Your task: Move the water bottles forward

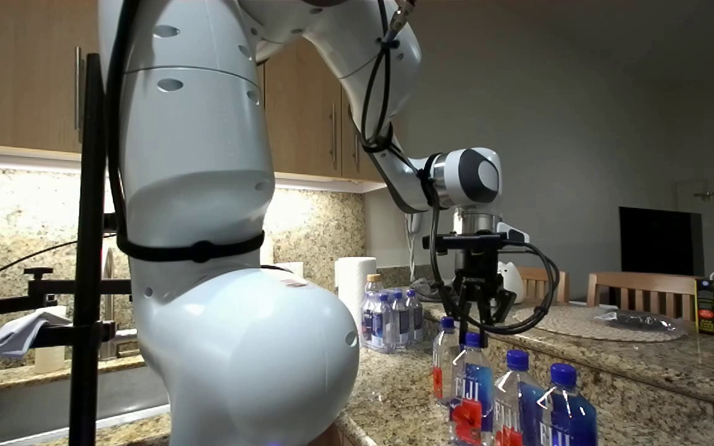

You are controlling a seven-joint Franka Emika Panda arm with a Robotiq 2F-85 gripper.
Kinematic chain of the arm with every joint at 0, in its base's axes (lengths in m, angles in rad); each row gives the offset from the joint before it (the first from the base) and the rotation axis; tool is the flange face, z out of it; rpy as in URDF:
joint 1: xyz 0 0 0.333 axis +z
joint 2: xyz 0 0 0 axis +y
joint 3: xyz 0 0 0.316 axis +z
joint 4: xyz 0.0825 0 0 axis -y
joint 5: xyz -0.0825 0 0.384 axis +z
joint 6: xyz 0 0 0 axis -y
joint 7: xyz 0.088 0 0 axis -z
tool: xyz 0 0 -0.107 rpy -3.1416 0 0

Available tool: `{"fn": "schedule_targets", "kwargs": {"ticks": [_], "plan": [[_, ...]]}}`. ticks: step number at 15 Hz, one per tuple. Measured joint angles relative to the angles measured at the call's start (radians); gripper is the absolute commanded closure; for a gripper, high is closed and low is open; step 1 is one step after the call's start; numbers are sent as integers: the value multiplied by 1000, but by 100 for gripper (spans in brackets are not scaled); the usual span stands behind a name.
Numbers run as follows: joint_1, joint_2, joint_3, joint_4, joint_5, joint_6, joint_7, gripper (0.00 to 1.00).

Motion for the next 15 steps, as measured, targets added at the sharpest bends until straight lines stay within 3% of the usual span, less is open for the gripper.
{"fn": "schedule_targets", "kwargs": {"ticks": [15], "plan": [[-35,29,-3,7,1,52,203,87]]}}
